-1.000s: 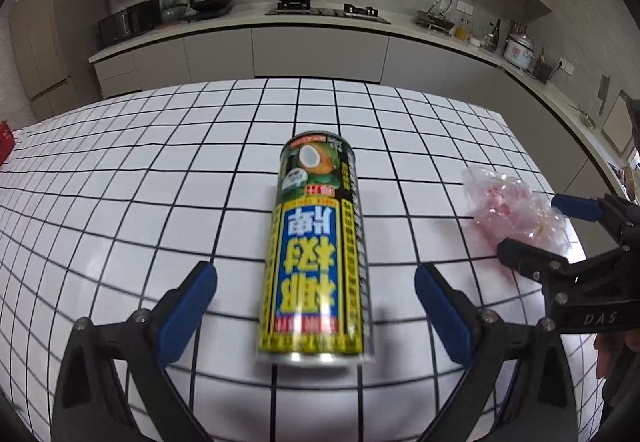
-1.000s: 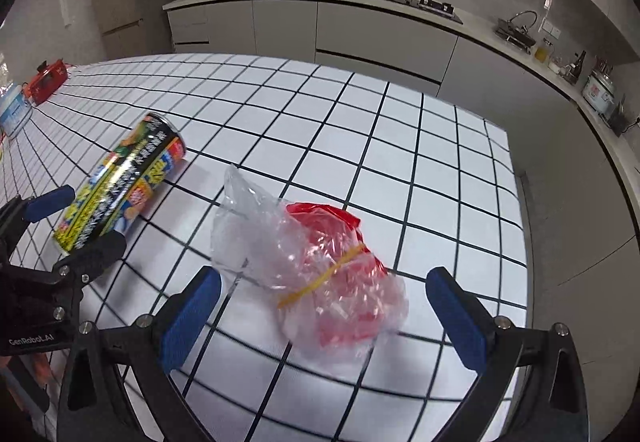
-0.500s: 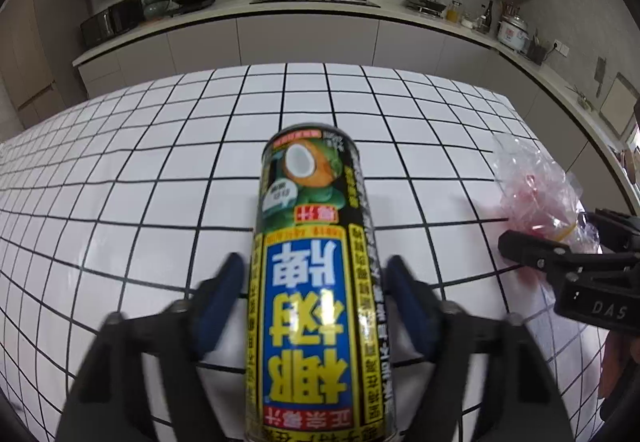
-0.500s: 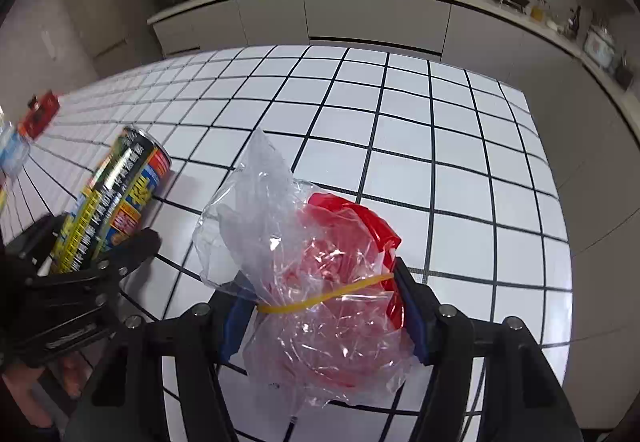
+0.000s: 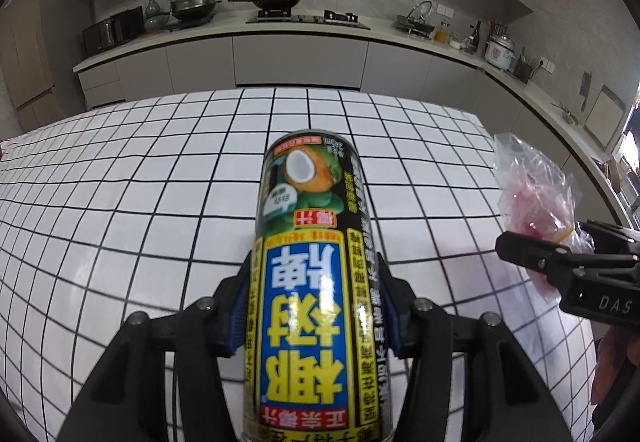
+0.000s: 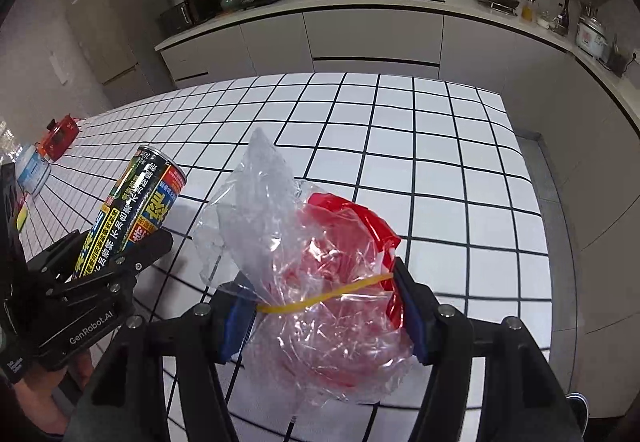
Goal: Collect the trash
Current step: 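Carry the bag and coconut can over the bin and release both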
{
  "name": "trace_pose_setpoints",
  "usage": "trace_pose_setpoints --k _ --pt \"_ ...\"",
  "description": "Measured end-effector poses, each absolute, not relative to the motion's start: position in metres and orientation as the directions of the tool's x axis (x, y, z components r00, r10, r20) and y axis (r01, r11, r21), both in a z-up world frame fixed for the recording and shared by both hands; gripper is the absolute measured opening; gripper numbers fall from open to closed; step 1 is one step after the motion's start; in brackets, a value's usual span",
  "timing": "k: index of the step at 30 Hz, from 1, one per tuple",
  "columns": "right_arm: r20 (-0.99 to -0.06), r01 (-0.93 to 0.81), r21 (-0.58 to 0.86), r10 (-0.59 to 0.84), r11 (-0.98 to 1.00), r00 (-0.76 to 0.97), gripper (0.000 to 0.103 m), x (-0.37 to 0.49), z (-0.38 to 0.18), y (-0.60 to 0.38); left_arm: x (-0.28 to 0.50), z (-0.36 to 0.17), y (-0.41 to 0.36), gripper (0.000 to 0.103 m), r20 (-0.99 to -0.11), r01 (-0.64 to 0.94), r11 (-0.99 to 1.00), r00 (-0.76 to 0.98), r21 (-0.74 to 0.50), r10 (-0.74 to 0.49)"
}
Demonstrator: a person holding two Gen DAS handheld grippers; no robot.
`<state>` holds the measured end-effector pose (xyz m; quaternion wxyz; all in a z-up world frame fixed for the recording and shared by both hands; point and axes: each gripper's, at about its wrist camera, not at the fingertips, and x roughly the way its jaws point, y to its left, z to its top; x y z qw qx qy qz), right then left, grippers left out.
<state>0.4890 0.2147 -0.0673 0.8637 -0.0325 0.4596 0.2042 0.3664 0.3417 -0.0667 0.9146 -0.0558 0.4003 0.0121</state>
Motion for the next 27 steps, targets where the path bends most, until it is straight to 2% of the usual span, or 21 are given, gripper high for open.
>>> trace_pose_setpoints --k 12,27 --pt "-0.759 -0.368 0.166 0.357 0.915 0.545 0.065 0.423 -0.035 0.153 0.314 -0.043 0.287 0.054 -0.690 -0.031 0.992 0.721 -0.124 -0.063" --pt "-0.716 -0.268 0.198 0.326 0.943 0.618 0.065 0.342 -0.005 -0.028 0.264 -0.028 0.149 0.054 -0.664 0.046 0.991 0.738 -0.122 -0.116"
